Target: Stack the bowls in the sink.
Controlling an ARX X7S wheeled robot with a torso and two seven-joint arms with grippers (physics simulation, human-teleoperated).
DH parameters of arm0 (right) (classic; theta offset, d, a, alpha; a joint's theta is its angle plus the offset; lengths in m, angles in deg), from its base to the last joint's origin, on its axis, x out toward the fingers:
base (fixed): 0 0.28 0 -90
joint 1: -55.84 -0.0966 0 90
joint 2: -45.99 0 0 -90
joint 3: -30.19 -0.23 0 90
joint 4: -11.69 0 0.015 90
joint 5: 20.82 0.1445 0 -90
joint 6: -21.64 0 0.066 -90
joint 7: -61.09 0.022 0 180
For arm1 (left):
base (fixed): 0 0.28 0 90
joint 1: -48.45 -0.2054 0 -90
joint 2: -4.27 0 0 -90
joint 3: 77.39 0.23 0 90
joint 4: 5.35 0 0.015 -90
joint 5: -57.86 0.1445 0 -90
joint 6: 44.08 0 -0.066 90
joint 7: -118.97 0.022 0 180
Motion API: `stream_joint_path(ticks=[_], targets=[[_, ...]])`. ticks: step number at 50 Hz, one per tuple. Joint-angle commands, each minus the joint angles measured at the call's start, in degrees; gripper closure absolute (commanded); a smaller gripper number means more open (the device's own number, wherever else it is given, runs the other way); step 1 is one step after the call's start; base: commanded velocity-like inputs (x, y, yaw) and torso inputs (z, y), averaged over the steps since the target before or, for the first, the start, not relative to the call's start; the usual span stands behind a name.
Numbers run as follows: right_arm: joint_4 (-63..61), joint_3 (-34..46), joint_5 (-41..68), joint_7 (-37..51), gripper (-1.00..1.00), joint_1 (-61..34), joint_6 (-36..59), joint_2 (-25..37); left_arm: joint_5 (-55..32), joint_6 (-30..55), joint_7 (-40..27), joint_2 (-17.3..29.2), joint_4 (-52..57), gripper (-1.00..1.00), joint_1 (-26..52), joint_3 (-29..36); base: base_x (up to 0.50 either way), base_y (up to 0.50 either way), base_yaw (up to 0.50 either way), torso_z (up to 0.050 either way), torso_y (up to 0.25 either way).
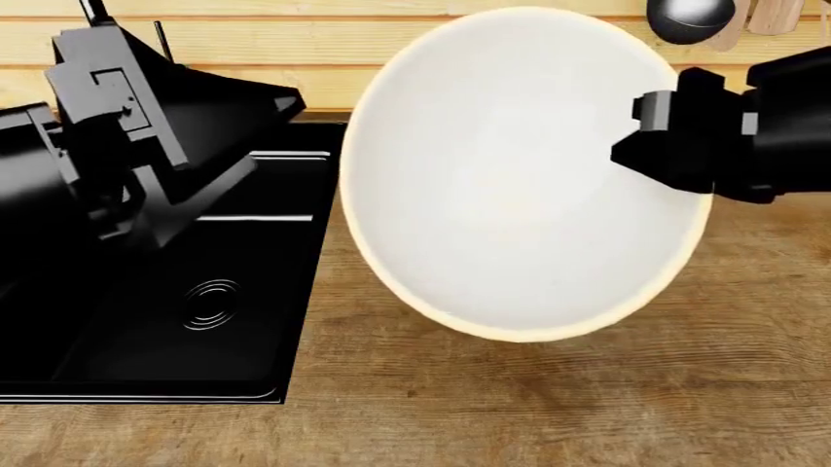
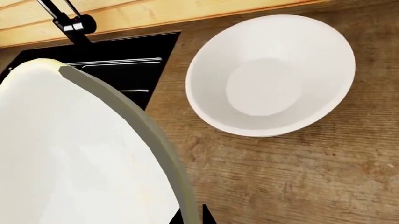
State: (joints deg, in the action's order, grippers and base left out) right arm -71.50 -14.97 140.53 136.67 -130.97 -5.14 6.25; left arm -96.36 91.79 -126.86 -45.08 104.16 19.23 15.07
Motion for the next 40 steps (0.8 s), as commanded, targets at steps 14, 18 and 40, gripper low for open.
stream_joint_path(ticks=[14,18,40], targets=[[0.07,0.21,-0.61,-1.69,1.0,-0.91,-0.09,-0.47,5.12,4.55,3.8,-2.26,-1.65,-1.0,-3.5,2.74,0.0,0.0,0.0,0.0,0.0],[0.22,0.19,-0.8,-2.14,1.0,-0.9,0.05,-0.58,7.26,6.25,4.9,-2.78,-3.53,-1.0,-3.93,3.68,0.0,0.0,0.0,0.0,0.0],[0.81,0.21,-3.15,-4.58,1.0,-0.34,-0.09,-2.63,14.21,10.82,10.97,-8.68,-10.88,-1.0,-1.66,8.19,0.0,0.0,0.0,0.0,0.0]])
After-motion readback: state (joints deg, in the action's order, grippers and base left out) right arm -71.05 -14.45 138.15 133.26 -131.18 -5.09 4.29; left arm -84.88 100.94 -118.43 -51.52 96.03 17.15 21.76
